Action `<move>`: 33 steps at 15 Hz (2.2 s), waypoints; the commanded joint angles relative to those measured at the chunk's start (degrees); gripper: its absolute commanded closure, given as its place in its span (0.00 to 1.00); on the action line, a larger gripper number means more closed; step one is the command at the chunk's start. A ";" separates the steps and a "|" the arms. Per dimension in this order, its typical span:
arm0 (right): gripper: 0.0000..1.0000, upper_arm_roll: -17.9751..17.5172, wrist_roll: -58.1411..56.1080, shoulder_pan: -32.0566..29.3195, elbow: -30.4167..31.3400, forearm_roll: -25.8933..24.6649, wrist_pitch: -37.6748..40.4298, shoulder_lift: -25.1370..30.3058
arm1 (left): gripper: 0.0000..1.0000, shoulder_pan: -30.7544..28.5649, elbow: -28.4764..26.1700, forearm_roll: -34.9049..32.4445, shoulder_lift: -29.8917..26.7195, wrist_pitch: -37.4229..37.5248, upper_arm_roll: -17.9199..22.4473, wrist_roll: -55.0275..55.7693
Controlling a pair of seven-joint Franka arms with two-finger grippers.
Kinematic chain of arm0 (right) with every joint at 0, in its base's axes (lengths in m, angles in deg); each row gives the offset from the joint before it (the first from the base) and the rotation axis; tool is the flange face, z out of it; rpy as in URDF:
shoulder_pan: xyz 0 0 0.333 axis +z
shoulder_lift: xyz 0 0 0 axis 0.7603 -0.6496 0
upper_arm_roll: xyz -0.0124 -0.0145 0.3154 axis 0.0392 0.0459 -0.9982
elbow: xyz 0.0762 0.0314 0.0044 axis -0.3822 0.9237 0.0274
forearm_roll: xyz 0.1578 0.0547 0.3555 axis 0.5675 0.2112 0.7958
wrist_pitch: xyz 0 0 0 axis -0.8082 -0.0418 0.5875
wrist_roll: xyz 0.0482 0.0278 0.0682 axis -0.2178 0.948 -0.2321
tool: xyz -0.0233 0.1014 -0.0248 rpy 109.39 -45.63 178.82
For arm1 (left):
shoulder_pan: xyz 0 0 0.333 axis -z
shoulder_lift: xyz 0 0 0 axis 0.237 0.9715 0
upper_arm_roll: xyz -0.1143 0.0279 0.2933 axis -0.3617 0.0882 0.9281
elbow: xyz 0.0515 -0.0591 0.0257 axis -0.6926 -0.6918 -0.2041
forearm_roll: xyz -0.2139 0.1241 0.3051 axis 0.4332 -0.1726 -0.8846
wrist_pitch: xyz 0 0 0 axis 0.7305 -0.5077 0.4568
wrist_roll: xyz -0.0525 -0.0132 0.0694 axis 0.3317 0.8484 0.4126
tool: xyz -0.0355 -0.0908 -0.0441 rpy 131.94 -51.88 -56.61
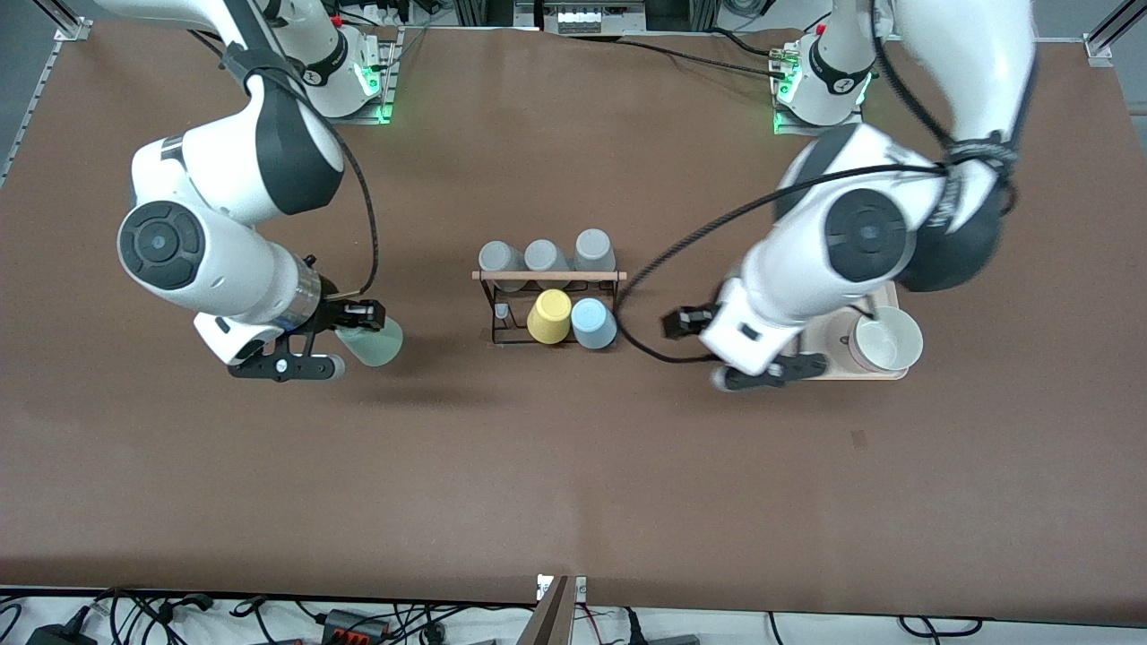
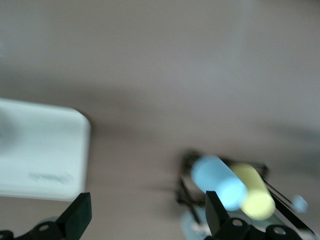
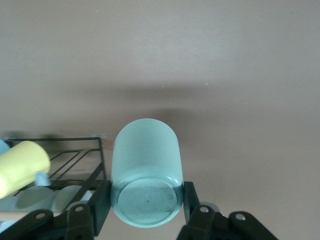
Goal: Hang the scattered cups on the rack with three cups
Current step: 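Raise the left gripper away while the right gripper hangs the teal cup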
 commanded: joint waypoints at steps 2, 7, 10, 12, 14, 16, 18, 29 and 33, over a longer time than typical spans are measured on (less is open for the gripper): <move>0.68 0.16 10.10 6.90 -6.58 0.49 0.88 -4.76 | 0.00 -6.53 -0.74 -1.04 -6.07 8.37 -0.21 -3.45; 0.68 0.34 18.73 13.68 -13.19 0.14 0.44 -11.01 | 0.00 -14.81 -4.31 2.05 -11.24 16.84 0.05 -5.90; 0.68 0.34 19.88 15.00 -13.11 -0.21 -0.27 -12.16 | 0.00 -16.04 -11.51 1.87 -15.90 12.82 0.22 -6.95; 0.68 0.34 19.97 15.53 -12.76 -0.39 -0.09 -12.95 | 0.00 -17.62 -19.59 1.96 -21.16 7.65 -0.39 -11.50; 0.68 0.34 20.23 16.23 -11.19 -1.44 -0.09 -12.95 | 0.00 -18.85 -23.93 2.14 -23.99 4.55 -0.39 -16.70; 0.68 0.34 20.76 17.11 -9.60 -3.19 -0.27 -12.95 | 0.00 -18.95 -22.71 2.14 -24.00 5.41 -0.39 -18.29; 0.68 0.34 21.64 17.20 -8.37 -4.61 -0.53 -12.95 | 0.00 -18.51 -20.69 1.87 -23.65 8.13 -0.39 -18.91; 0.00 0.34 21.29 16.68 -4.23 -4.34 -4.40 -12.69 | 0.00 -19.30 -20.50 2.57 -24.88 8.67 -1.18 -19.35; 0.00 0.86 16.81 14.05 -7.30 -4.52 -3.52 -10.94 | 0.00 -19.56 -20.86 2.66 -24.88 8.67 -1.10 -19.53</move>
